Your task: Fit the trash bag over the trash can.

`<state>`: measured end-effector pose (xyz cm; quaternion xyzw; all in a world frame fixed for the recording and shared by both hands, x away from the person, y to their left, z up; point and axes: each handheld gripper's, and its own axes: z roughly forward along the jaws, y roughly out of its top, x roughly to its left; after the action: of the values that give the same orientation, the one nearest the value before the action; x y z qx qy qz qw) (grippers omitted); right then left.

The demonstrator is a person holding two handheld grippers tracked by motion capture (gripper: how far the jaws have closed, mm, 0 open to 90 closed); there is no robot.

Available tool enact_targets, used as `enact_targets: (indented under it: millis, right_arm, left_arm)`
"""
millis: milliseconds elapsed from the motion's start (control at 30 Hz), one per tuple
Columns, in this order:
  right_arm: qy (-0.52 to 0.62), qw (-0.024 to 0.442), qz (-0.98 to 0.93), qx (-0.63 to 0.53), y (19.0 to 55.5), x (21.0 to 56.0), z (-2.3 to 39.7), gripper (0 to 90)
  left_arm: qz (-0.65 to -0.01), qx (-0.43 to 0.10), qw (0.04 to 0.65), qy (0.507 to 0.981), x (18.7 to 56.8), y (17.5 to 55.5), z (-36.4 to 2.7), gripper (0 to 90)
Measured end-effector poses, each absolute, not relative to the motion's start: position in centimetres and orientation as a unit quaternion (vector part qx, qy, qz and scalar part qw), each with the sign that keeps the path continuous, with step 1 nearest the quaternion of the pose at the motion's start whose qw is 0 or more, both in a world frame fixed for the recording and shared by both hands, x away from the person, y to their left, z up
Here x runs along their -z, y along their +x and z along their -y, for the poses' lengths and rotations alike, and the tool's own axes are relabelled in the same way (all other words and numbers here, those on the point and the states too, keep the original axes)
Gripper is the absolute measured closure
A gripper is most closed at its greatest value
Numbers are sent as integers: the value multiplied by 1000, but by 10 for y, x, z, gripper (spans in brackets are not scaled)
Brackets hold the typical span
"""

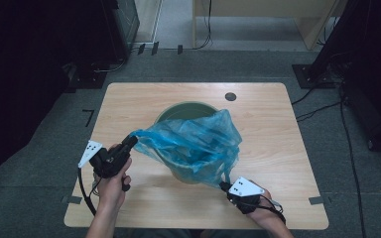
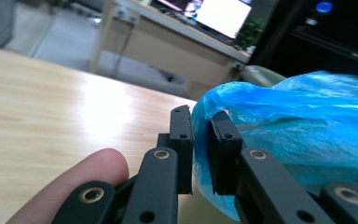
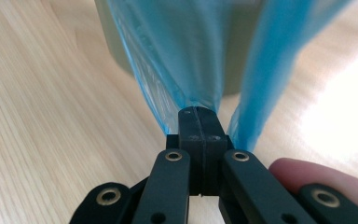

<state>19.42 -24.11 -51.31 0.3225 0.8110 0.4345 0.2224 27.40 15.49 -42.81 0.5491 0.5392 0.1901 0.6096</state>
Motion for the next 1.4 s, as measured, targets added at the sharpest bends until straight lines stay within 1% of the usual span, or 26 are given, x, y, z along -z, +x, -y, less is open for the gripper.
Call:
enact_targets:
  millis: [67, 167, 300, 433, 500, 567, 600, 633, 700, 900, 967, 1033, 1133, 1233, 1267, 1300, 1400]
  right_arm:
    - [326, 222, -798, -455, 194, 508, 241, 900]
    - [330, 229, -790, -463, 195, 503, 239, 900]
    - [346, 235, -798, -433, 200, 508, 236, 900]
    - [360, 241, -800, -415, 203, 510, 239, 900]
    - [363, 246, -791, -427, 201, 507, 243, 900]
    - [341, 226, -778, -476, 195, 499, 253, 711]
    - [326, 217, -773, -498, 191, 495, 258, 654]
    - [313, 211, -770, -515, 187, 490, 262, 610]
    - [294, 210, -761, -538, 181, 480, 270, 566]
    - [259, 219, -741, -579, 164, 448, 284, 555]
    - [254, 228, -729, -594, 160, 435, 286, 560]
    - [256, 246, -712, -606, 156, 423, 284, 559]
    - [267, 289, -690, -608, 156, 408, 274, 520]
    - [284, 316, -667, -612, 160, 400, 261, 506]
    - [292, 323, -661, -612, 162, 397, 256, 499]
    - [292, 320, -660, -614, 164, 395, 253, 488]
    - [285, 320, -669, -607, 171, 394, 240, 492]
  left_arm:
    - [-559, -190, 594, 547, 435, 283, -158, 817]
    - [-577, -185, 568, 557, 447, 296, -156, 809]
    - [-581, -173, 544, 580, 465, 305, -144, 795]
    - [-576, -168, 543, 587, 469, 304, -134, 810]
    - [-573, -169, 551, 583, 467, 303, -134, 811]
    - [-569, -169, 563, 576, 464, 300, -137, 808]
    - [-565, -172, 567, 575, 463, 299, -139, 808]
    - [-563, -173, 572, 570, 461, 298, -140, 808]
    - [-559, -176, 582, 564, 458, 295, -143, 802]
    - [-532, -182, 610, 558, 450, 285, -146, 766]
    - [-523, -185, 617, 559, 448, 283, -146, 754]
    - [-517, -187, 623, 557, 446, 281, -146, 754]
    - [-513, -189, 625, 557, 445, 280, -146, 753]
    - [-511, -189, 627, 557, 444, 279, -144, 747]
    - [-509, -190, 627, 558, 444, 279, -144, 746]
    - [-508, -190, 627, 559, 443, 279, -144, 744]
    - [-500, -188, 633, 560, 441, 278, -145, 740]
